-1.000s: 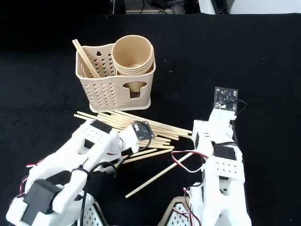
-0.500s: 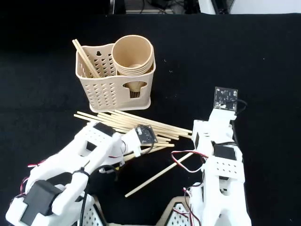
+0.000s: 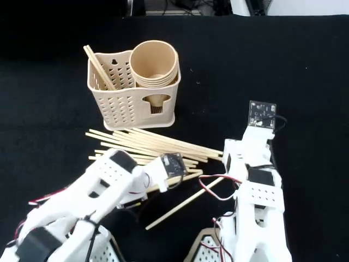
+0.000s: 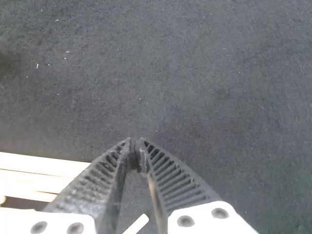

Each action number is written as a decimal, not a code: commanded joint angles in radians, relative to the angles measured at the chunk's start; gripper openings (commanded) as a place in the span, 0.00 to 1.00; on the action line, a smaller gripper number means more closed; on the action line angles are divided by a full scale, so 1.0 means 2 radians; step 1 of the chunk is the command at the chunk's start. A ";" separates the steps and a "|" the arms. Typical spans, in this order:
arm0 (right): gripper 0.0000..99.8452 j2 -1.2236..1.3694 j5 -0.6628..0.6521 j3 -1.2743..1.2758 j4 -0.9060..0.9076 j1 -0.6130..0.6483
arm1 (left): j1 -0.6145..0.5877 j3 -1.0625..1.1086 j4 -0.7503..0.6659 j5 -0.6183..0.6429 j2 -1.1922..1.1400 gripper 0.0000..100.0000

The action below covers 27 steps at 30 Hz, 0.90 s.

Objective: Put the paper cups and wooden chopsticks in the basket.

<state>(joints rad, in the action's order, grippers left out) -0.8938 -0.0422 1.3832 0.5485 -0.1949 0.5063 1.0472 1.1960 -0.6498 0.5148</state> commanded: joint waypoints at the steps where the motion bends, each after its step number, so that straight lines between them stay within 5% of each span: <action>1: 0.02 -0.010 -0.006 -0.004 -0.012 0.007 | -0.013 -0.002 0.031 -0.005 0.049 0.03; 14: 0.02 -0.010 -0.006 -0.004 -0.012 0.006 | -0.066 -0.062 0.114 0.018 0.215 0.03; 23: 0.03 -0.010 -0.008 -0.008 -0.005 0.008 | -0.114 -0.036 0.124 -0.025 0.271 0.03; 27: 0.12 -0.007 -0.071 -0.079 0.106 0.063 | -0.154 -0.048 0.107 0.015 0.271 0.04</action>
<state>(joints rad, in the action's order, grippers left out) -0.8938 -0.1066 1.3617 0.6160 -0.1458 0.2654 0.9858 1.4385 -0.6713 1.0411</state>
